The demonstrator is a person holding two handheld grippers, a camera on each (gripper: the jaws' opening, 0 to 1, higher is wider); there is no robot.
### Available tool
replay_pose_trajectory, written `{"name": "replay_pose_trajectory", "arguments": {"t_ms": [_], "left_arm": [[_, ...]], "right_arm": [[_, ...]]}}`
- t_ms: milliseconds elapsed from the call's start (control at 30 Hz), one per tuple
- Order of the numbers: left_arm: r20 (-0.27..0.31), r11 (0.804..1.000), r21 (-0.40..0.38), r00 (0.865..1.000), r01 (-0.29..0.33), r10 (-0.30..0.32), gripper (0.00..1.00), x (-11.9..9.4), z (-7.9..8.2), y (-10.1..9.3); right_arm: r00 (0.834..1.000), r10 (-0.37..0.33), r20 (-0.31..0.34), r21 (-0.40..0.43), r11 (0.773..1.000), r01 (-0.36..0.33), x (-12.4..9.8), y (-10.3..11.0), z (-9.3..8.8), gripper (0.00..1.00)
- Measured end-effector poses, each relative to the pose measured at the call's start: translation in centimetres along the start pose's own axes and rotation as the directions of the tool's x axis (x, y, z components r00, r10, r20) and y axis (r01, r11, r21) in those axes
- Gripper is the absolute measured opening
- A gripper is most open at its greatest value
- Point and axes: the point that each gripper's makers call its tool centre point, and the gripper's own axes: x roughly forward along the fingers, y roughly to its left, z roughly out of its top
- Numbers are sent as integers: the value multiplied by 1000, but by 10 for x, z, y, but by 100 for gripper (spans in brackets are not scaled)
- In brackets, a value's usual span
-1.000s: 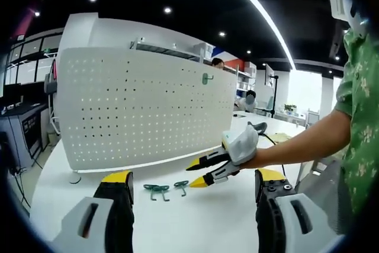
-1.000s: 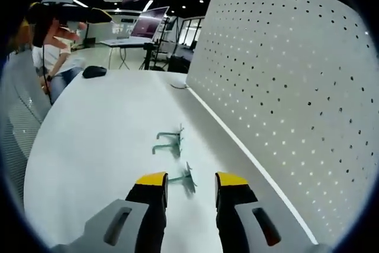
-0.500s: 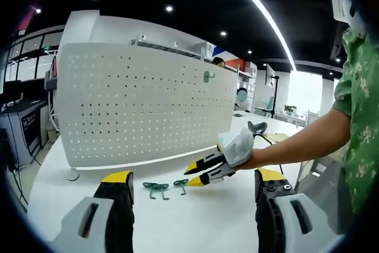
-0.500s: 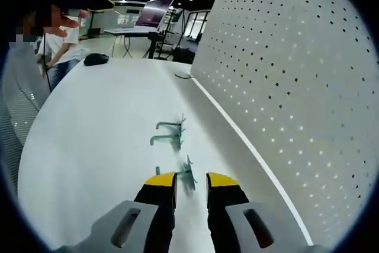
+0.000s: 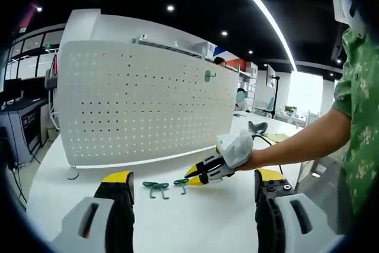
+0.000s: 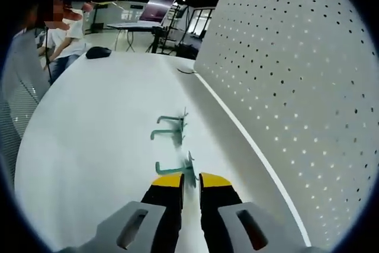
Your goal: Insert the hook assembly into the mounting plate slot until the hook locks in place.
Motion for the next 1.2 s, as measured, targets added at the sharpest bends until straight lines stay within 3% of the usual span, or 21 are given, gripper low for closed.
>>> {"name": "replay_pose_trajectory", "arguments": {"t_ms": [667, 1200], "left_arm": [[-5, 1000, -8, 1000, 0, 0, 86, 2, -4, 2], [-6, 1000, -10, 1000, 2, -2, 85, 3, -5, 3]], "right_arm": [[1000, -3, -3, 0, 1000, 3, 2, -1, -2, 1], [1000, 18, 18, 160, 987, -21, -1, -3, -3, 0]]}}
